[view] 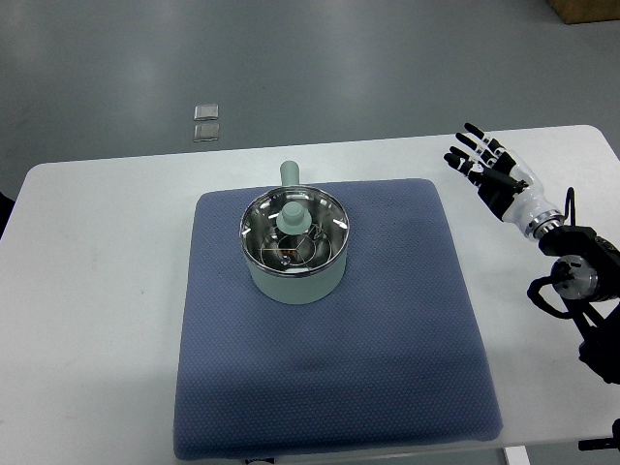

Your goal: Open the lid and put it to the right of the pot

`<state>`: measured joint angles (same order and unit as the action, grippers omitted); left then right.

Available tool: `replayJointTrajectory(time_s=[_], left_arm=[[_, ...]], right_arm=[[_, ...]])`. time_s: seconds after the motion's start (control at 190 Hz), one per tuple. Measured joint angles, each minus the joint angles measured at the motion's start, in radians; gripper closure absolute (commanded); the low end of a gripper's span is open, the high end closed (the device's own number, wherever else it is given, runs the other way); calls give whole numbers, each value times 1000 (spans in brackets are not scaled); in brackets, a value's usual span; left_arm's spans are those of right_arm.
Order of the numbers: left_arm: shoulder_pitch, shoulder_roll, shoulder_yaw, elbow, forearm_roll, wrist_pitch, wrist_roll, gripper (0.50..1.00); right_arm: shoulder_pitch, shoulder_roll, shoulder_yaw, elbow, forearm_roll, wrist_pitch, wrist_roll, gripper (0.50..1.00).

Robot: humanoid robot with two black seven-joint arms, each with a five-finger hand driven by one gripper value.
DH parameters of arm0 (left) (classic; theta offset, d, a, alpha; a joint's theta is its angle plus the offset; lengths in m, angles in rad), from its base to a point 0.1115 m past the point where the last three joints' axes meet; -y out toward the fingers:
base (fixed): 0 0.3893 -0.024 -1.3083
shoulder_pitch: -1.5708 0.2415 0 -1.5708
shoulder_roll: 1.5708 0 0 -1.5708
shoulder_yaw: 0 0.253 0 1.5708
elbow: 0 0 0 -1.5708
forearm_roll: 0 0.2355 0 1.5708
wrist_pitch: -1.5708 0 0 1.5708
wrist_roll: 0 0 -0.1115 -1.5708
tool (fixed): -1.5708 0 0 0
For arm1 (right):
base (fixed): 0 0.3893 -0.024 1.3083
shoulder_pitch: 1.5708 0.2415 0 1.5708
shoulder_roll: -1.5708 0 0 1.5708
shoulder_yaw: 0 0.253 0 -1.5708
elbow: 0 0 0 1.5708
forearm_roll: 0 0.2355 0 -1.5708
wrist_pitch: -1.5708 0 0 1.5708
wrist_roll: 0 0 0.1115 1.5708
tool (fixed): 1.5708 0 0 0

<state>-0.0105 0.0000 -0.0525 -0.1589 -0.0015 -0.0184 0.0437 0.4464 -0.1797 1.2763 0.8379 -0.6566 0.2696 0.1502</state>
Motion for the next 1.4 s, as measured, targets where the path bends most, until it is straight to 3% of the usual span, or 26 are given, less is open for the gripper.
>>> replayJointTrajectory(time_s=[1.401], left_arm=[[0, 0, 0, 2, 0, 1, 4, 500]], right_arm=[[37, -28, 3, 8, 0, 17, 2, 579]])
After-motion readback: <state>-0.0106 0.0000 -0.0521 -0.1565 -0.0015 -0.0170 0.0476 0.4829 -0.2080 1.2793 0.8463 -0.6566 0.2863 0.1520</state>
